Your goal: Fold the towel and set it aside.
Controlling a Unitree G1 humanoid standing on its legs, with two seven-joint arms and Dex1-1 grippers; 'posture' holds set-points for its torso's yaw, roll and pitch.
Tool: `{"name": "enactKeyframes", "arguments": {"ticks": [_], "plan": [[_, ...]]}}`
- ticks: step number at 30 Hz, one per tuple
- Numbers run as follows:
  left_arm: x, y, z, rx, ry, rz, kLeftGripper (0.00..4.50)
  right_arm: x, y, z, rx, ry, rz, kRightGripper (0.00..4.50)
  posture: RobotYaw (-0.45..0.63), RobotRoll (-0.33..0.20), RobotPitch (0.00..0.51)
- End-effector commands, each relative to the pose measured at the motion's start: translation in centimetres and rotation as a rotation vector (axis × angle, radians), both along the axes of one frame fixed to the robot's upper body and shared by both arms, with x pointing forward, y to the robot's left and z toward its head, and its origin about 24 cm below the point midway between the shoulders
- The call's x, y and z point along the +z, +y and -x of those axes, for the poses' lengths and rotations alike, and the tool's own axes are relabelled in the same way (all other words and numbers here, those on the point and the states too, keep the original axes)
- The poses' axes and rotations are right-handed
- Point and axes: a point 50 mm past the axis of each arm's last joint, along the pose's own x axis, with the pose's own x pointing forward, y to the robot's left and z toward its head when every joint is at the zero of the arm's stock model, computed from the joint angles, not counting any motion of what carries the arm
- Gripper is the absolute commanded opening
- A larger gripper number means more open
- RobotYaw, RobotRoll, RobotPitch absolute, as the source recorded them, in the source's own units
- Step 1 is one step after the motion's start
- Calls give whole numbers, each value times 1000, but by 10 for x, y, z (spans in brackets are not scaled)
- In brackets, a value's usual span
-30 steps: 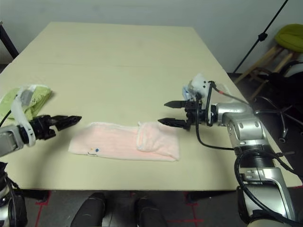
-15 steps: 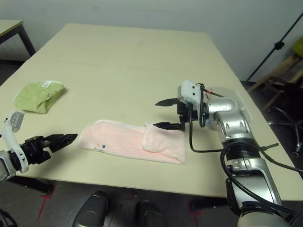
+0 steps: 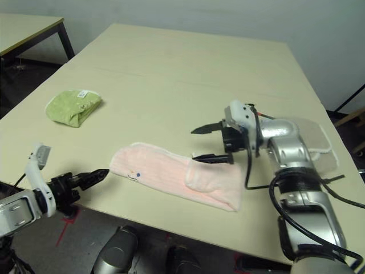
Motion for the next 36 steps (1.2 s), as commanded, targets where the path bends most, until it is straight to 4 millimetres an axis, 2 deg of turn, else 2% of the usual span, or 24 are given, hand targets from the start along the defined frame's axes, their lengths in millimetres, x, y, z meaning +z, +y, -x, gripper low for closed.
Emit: {"name": "enactKeyframes", "arguments": {"ticks": [1,8,18,19,20,23,32,33,36], "plan": [[-7,-2,-3,36,66,21,4477,7,-5,9,-1,27,-16,4500,256,0,159],[-18,-5,-12,102,147,-9,4477,11,-6,15,-6,43,-31,4500,223,0,162],[-21,-10,-20,118,153,-2,4477,11,-3,20,-18,53,-48,4500,208,0,170],[-21,-11,-21,119,153,6,4086,11,-3,20,-20,54,-47,4500,207,0,170],[-21,-12,-20,118,151,12,3965,11,-3,21,-21,55,-46,4500,207,0,171],[-19,-15,-19,99,149,31,3085,11,-4,21,-26,58,-45,4500,207,0,172],[-16,-17,-18,89,139,53,199,11,-5,20,-40,56,-41,4500,211,0,169],[-15,-16,-19,92,134,53,38,11,-5,21,-41,57,-40,4500,210,0,170],[-14,-10,-23,123,116,43,38,10,-7,21,-45,64,-37,4500,207,0,170]]}}
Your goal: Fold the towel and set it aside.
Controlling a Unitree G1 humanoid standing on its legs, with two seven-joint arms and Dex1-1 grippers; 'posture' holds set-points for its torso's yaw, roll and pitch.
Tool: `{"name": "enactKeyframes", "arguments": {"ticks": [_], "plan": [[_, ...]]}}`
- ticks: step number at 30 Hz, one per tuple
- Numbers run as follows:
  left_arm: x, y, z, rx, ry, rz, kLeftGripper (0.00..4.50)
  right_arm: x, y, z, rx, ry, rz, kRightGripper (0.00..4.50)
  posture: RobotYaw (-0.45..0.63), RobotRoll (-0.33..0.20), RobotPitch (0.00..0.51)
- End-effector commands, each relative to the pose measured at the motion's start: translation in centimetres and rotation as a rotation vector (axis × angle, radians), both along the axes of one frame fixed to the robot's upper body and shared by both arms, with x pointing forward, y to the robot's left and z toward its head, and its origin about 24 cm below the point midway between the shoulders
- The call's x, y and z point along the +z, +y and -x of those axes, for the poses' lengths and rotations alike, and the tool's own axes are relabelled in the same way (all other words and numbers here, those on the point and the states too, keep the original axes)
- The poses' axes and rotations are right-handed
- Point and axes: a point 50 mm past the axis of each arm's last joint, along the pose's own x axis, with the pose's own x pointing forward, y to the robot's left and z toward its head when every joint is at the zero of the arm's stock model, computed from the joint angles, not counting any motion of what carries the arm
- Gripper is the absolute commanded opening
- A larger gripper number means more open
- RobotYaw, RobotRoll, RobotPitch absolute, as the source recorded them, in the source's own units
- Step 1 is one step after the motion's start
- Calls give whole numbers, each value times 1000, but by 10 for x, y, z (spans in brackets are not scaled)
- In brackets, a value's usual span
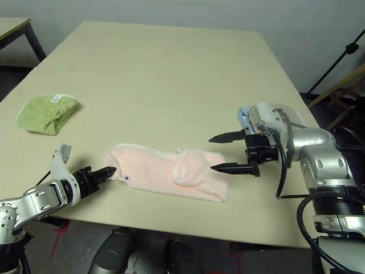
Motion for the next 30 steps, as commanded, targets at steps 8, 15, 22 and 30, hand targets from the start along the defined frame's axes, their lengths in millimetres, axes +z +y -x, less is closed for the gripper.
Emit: {"name": "enactKeyframes", "arguments": {"ticks": [8,15,22,30], "plan": [[11,35,-15,117,-66,-45,38,-5,-4,6,3,49,10,4500,207,0,166],[16,58,-19,194,-94,-89,38,-8,-6,10,3,73,24,4500,209,0,160],[22,89,-15,281,-112,-148,38,-8,-6,13,6,87,21,4500,210,0,153],[39,98,-11,210,-164,-197,38,-9,-5,14,13,104,16,4500,215,0,151]]}}
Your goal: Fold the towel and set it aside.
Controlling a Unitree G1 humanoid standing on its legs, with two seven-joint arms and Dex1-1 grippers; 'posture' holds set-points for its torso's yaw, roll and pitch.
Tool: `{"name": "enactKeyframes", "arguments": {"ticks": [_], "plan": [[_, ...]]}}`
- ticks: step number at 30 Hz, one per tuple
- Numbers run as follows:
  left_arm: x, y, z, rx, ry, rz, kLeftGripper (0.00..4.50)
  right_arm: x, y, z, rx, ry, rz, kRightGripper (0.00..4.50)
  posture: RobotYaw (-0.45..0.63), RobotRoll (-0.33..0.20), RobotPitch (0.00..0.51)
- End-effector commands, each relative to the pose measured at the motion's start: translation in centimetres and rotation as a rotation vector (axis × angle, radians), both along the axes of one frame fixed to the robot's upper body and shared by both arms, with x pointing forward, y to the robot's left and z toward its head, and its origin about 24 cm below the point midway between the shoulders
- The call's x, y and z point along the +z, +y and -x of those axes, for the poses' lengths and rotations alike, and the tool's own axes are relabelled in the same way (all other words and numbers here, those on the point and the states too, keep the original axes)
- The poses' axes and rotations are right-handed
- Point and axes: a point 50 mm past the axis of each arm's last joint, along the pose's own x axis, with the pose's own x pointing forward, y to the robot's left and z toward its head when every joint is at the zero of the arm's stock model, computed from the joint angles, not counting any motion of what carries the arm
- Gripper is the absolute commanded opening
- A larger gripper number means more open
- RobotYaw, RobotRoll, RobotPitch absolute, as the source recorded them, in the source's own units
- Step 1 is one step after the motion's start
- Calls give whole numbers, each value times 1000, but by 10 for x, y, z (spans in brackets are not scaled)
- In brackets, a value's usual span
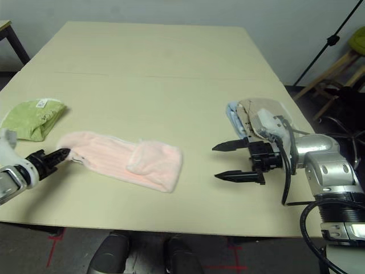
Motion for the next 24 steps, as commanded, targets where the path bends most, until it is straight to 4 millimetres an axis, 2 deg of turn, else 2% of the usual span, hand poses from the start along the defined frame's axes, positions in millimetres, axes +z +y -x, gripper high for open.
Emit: {"name": "enactKeyframes", "arguments": {"ticks": [1,6,11,24], "plan": [[13,-8,4,-126,-27,-31,38,0,2,3,21,18,-1,4500,214,0,151],[39,-44,5,-441,-92,-56,38,-1,1,3,18,26,-2,4500,210,0,151],[55,-82,-6,-679,-147,-59,38,-3,2,5,19,34,-5,4500,202,0,150],[46,-150,-34,-1037,-127,-144,38,-5,1,9,6,43,-13,4500,173,0,150]]}}
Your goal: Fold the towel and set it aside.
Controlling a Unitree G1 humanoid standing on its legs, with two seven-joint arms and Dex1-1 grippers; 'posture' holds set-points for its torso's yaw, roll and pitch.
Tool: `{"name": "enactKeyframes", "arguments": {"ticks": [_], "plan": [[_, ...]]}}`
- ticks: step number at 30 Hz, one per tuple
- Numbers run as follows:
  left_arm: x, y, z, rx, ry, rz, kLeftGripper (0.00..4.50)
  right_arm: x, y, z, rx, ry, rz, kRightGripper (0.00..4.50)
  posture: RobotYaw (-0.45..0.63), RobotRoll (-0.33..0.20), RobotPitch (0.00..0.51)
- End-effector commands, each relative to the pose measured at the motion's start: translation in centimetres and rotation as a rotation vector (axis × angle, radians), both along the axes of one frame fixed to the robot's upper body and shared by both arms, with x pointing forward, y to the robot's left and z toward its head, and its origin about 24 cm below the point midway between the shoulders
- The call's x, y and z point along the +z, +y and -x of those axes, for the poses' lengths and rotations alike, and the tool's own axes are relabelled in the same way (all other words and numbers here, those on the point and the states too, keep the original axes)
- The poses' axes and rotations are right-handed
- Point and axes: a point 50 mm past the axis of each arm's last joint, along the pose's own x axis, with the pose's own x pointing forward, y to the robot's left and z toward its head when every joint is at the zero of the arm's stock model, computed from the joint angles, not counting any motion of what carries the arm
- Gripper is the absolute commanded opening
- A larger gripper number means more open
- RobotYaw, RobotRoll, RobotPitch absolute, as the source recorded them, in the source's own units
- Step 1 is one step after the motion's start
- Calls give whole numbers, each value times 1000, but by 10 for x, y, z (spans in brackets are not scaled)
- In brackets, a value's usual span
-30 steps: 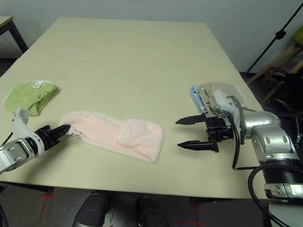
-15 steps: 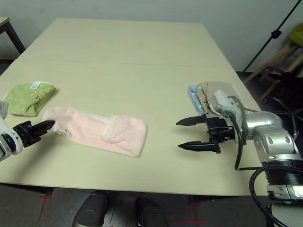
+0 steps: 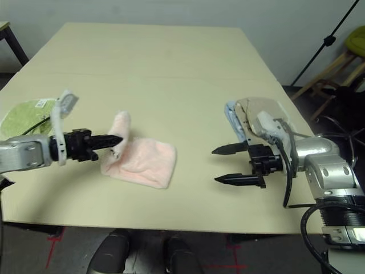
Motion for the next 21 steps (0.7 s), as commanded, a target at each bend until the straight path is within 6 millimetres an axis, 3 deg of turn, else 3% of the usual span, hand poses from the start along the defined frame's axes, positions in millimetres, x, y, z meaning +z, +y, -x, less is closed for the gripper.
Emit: {"name": "enactKeyframes", "arguments": {"ticks": [1,7,15,21], "plan": [[-11,-10,-4,-73,17,-74,38,0,-1,4,-2,3,-2,4500,173,0,150],[-17,-29,1,-239,19,-125,38,1,-3,6,-15,1,0,4500,159,0,155],[-27,-41,-10,-260,-10,-175,38,0,-1,5,-15,1,-3,4500,158,0,158],[-26,-49,-14,-269,-26,-140,1662,1,0,4,-12,-2,-2,4500,159,0,157]]}}
